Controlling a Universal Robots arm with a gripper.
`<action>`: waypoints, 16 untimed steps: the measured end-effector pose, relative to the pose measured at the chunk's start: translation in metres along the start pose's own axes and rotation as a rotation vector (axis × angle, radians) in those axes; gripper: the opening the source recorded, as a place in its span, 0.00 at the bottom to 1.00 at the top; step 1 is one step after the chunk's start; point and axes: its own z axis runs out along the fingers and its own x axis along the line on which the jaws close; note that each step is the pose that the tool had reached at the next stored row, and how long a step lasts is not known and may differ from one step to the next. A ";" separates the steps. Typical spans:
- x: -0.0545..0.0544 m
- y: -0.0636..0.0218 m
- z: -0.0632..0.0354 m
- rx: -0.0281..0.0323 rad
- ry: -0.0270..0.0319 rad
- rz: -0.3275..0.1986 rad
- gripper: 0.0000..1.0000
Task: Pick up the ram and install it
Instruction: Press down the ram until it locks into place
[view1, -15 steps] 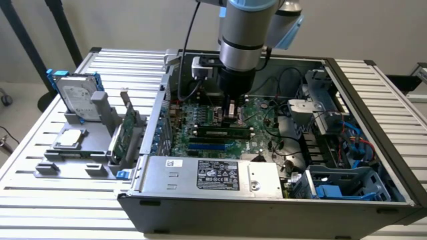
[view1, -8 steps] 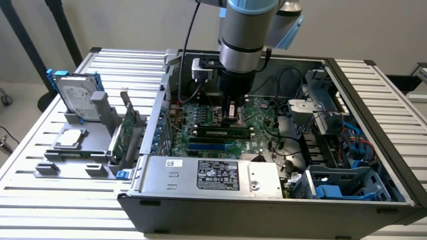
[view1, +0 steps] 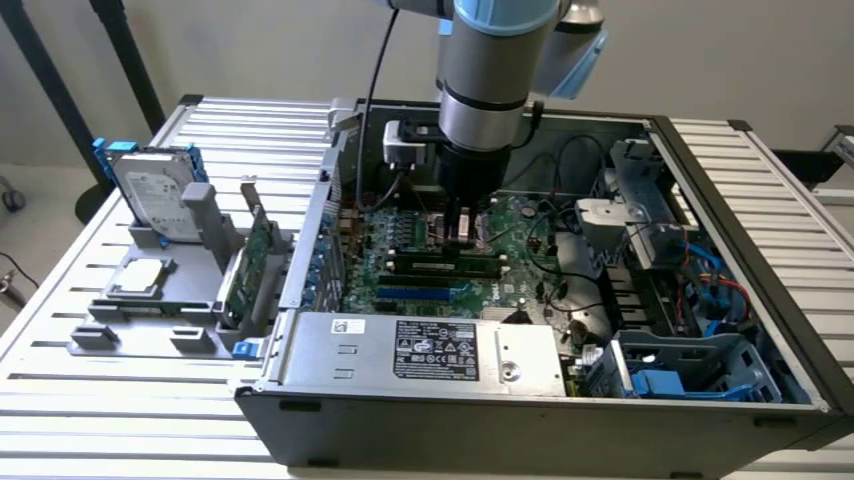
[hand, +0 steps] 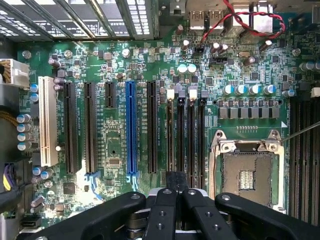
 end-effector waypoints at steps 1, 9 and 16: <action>0.000 0.0000 0.0005 0.0001 -0.0003 0.000 0.11; 0.000 -0.0002 0.0019 0.0009 -0.0035 -0.001 0.11; -0.001 -0.0001 0.0019 0.0009 -0.0033 -0.003 0.11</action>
